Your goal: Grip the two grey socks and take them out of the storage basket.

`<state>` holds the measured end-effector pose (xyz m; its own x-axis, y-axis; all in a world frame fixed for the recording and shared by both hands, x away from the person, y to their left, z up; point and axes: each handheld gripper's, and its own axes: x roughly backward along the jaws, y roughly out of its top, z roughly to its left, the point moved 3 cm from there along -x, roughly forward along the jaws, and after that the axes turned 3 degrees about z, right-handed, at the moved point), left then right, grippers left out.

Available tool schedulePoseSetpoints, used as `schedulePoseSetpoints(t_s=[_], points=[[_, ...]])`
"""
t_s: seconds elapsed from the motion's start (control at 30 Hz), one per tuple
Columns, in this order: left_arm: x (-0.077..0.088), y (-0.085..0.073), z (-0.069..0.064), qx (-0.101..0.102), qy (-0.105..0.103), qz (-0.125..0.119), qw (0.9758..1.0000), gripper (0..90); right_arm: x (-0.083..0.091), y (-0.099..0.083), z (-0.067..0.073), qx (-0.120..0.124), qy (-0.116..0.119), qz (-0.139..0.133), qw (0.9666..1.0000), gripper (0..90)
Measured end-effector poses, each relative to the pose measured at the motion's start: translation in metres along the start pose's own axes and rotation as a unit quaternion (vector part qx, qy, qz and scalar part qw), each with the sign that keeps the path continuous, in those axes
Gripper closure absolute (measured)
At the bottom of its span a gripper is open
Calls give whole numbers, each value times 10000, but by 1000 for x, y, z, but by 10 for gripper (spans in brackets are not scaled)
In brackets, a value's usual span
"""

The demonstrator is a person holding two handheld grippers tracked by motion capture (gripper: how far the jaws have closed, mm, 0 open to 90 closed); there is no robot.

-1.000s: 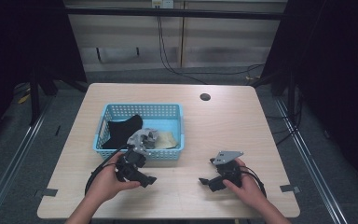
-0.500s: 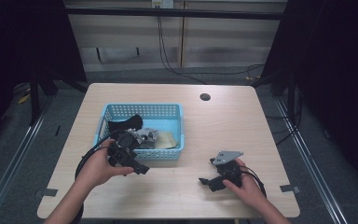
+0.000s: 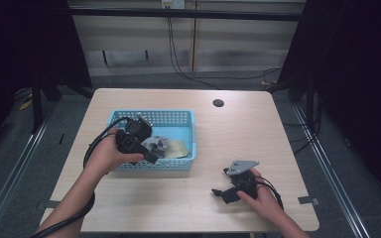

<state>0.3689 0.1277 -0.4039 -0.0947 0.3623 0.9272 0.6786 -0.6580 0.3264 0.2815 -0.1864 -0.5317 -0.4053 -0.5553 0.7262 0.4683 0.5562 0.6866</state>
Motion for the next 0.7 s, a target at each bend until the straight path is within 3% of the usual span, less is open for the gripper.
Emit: schedulePoseSetpoints(t_s=[0.4,0.43,0.53,0.7], points=[[-17,17,37,361,452,-54,9983,255,0,0,0,0,1,1,10000,117],[-21,18,45,485,541,-51,9973,257,0,0,0,0,0,0,10000,117],[-28,18,54,604,647,-29,9961,263,0,0,0,2,1,0,10000,117],[-36,19,64,741,671,0,9950,271,0,0,0,0,-3,8,10000,117]])
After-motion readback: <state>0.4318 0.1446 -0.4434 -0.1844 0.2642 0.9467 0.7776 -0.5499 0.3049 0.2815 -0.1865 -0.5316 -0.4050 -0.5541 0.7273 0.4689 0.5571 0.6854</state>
